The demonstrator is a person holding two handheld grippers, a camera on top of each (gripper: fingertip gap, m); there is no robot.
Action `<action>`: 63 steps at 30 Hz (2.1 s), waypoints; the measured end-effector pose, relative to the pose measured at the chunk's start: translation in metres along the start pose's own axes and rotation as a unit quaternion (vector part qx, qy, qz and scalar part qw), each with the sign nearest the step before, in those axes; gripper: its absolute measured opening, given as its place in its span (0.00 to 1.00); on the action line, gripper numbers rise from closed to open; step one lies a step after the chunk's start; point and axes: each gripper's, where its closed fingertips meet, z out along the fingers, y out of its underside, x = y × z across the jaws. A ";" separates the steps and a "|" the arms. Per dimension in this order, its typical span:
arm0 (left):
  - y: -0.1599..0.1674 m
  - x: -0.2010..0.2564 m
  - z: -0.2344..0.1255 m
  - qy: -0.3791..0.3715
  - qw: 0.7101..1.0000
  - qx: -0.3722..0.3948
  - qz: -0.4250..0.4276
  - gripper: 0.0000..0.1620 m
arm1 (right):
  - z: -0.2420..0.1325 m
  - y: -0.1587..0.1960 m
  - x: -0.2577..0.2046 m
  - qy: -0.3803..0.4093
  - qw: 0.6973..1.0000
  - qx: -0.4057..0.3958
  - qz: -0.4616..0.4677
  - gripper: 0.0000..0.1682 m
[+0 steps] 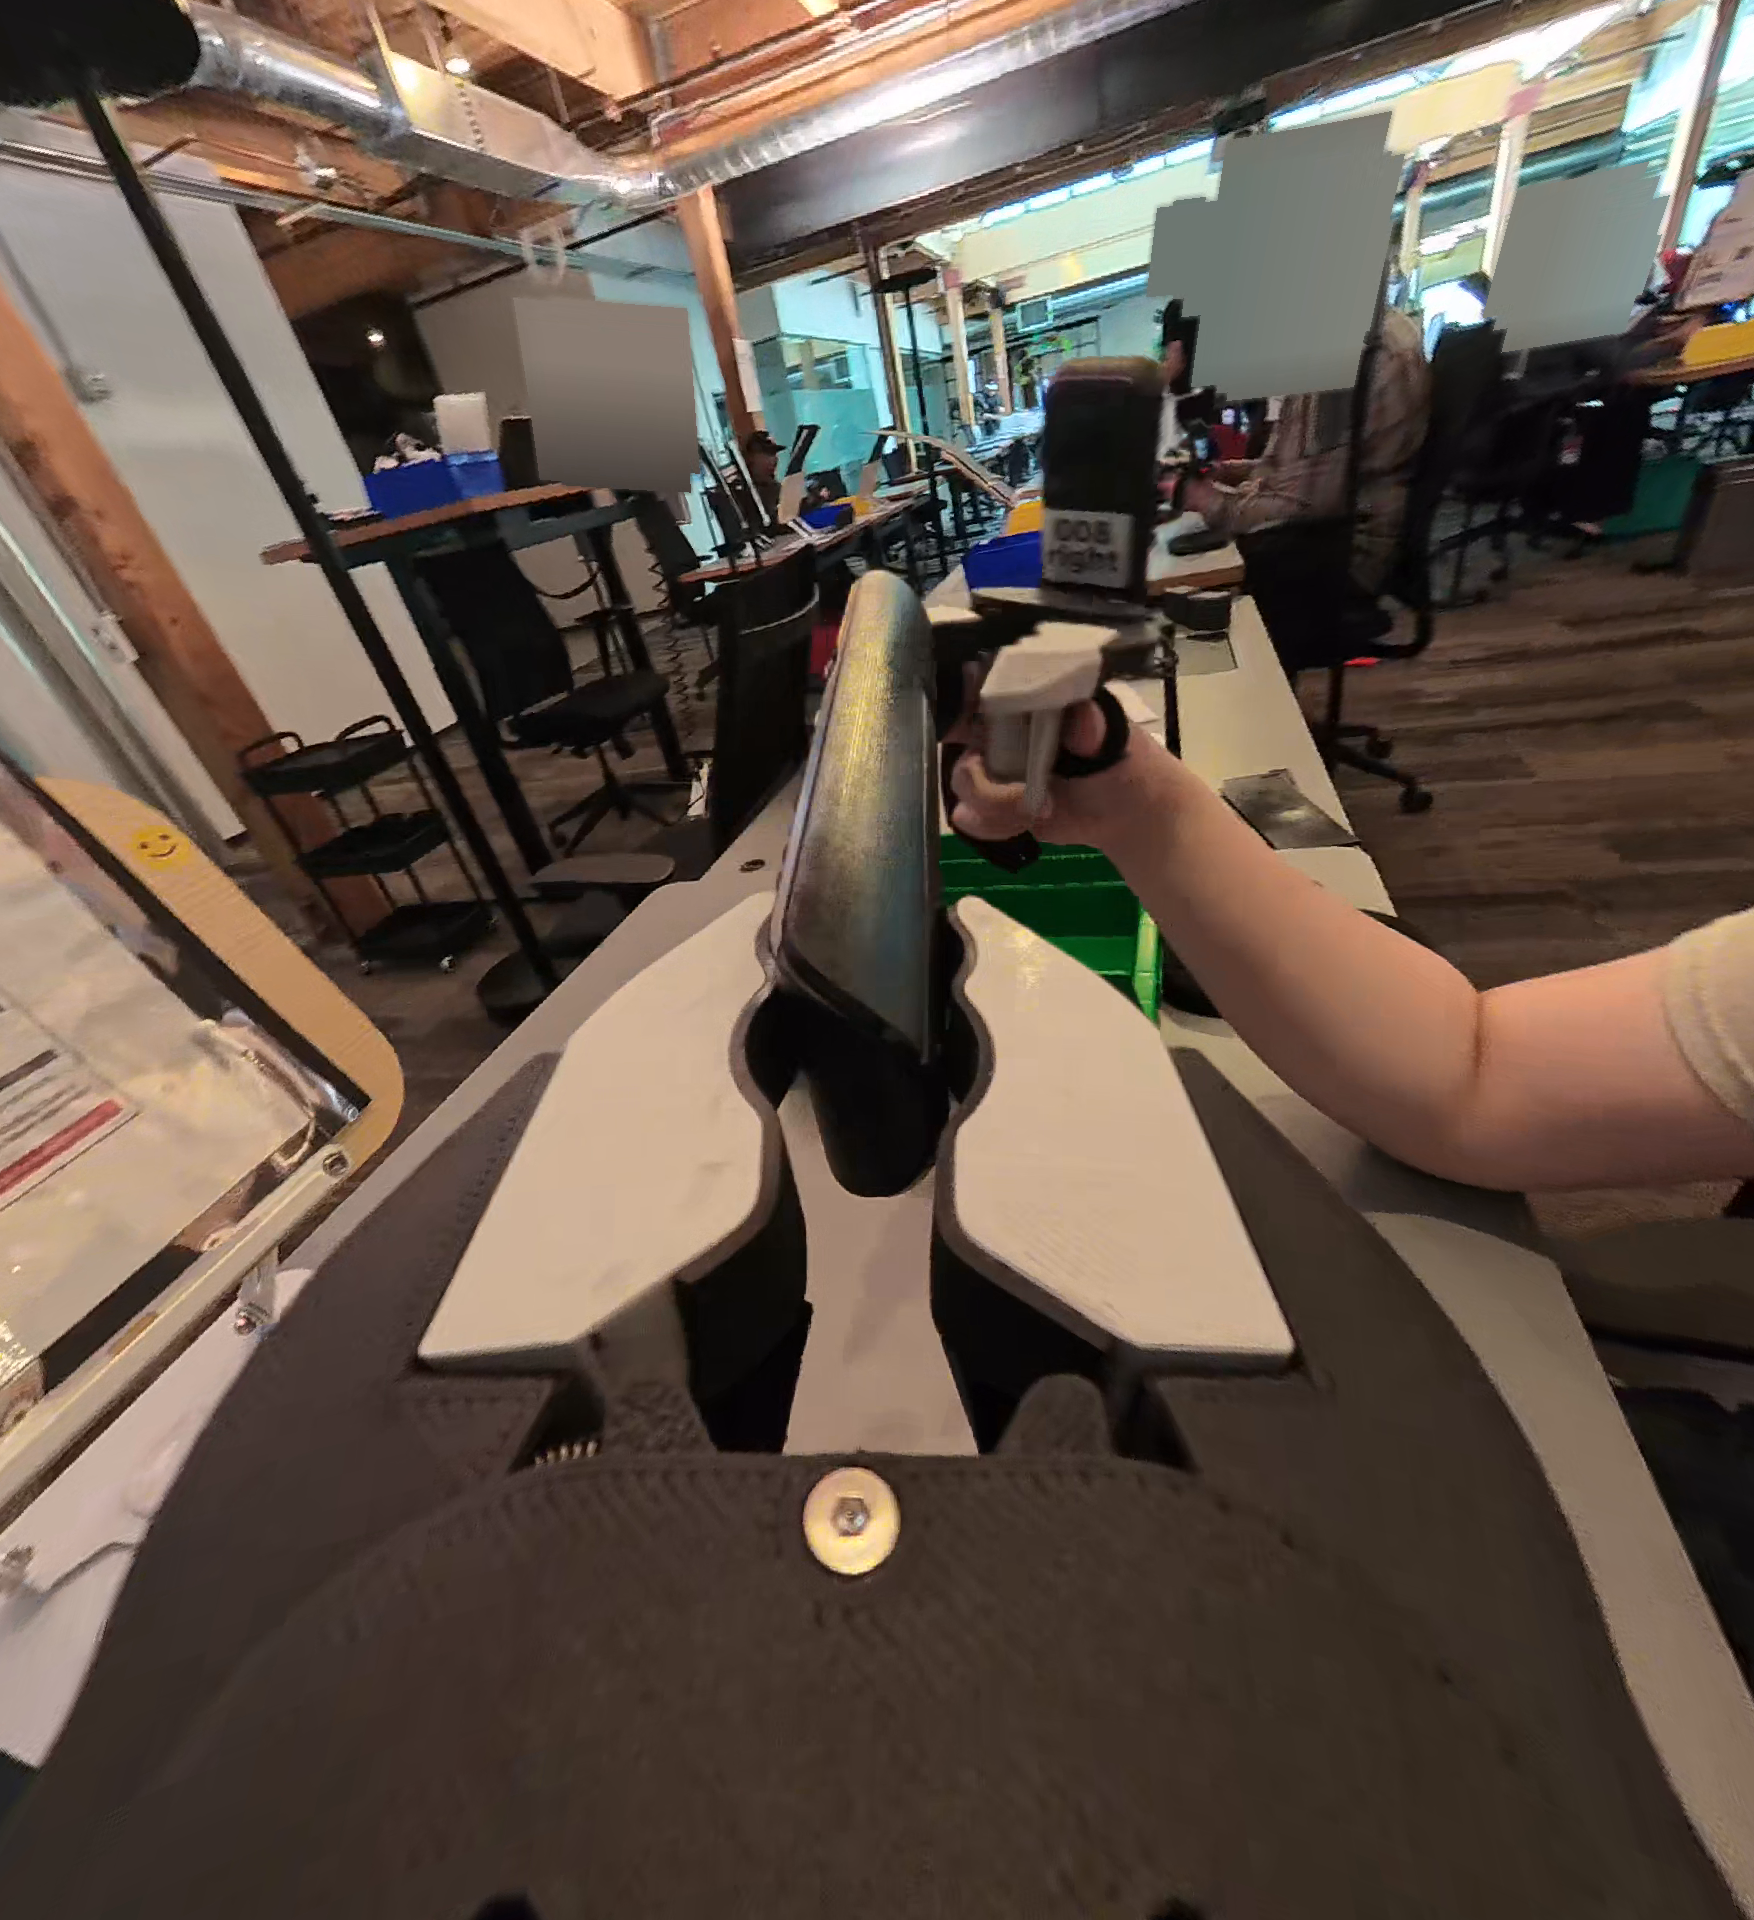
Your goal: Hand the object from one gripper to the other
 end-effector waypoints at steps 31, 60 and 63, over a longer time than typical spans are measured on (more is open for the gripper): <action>-0.003 0.010 0.017 0.016 1.000 0.004 -0.007 0.15 | 0.043 0.070 -0.041 -0.177 0.978 -0.078 0.081 0.33; 0.009 -0.046 0.004 -0.054 0.993 0.060 -0.087 0.52 | 0.067 0.057 0.026 -0.292 0.593 0.355 0.661 0.15; 0.027 -0.039 0.019 -0.013 0.996 0.041 -0.084 0.54 | 0.071 0.059 0.014 -0.359 0.531 0.361 0.678 0.15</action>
